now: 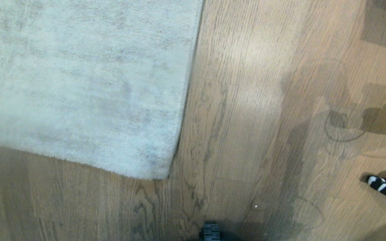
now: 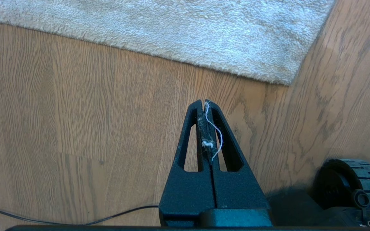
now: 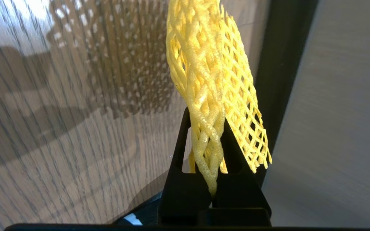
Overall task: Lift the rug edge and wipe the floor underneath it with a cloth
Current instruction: Place the foam protection net on the floor
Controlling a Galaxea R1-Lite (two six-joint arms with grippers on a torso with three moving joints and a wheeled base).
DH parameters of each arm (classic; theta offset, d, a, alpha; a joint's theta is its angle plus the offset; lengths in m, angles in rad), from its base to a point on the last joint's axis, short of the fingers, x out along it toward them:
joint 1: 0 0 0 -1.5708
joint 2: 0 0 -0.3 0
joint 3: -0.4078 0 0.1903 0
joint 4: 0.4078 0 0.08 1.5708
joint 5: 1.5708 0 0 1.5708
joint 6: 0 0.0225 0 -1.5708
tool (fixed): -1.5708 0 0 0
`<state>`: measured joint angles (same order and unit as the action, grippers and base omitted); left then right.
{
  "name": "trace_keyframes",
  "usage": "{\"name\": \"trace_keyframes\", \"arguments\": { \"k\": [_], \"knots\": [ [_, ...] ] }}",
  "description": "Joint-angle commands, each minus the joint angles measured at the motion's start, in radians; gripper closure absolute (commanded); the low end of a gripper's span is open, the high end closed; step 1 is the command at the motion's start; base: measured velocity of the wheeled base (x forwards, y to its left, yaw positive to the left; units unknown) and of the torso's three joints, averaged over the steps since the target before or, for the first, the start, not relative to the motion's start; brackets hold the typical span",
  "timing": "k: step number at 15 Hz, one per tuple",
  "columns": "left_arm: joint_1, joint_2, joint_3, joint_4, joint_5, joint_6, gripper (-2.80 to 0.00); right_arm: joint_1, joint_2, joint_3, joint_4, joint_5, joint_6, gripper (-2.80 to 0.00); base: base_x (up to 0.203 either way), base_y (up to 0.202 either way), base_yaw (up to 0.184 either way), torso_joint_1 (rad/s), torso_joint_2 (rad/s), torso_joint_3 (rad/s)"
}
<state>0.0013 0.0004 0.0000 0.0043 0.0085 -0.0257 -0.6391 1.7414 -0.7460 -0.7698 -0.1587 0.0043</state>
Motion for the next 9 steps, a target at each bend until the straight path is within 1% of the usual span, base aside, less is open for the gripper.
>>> {"name": "trace_keyframes", "arguments": {
  "k": [1, 7, 8, 9],
  "knots": [
    [0.0, 0.0, 0.0, 0.0, 0.001, 0.0, 0.0, -0.001, 0.038, -0.003, -0.006, 0.001, 0.0, 0.0, 0.0, 0.0, 0.0, 0.0, 0.0, 0.0],
    [0.0, 0.0, 0.0, 0.0, 0.001, 0.0, 0.0, -0.007, 0.05, -0.019, 0.004, 0.001, 0.019, 0.0, 0.0, 0.0, 0.0, 0.0, 0.0, 0.0],
    [0.0, 0.0, 0.0, 0.0, 0.001, 0.0, 0.0, -0.007, 0.05, -0.019, 0.008, 0.001, 0.019, -2.8, 0.0, 0.0, 0.0, 0.0, 0.0, 0.0],
    [0.0, 0.0, 0.0, 0.0, 0.001, 0.0, 0.0, -0.007, 0.05, -0.018, 0.009, 0.001, 0.019, -2.8, 0.0, 0.0, 0.0, 0.0, 0.0, 0.0]
  ]
}}
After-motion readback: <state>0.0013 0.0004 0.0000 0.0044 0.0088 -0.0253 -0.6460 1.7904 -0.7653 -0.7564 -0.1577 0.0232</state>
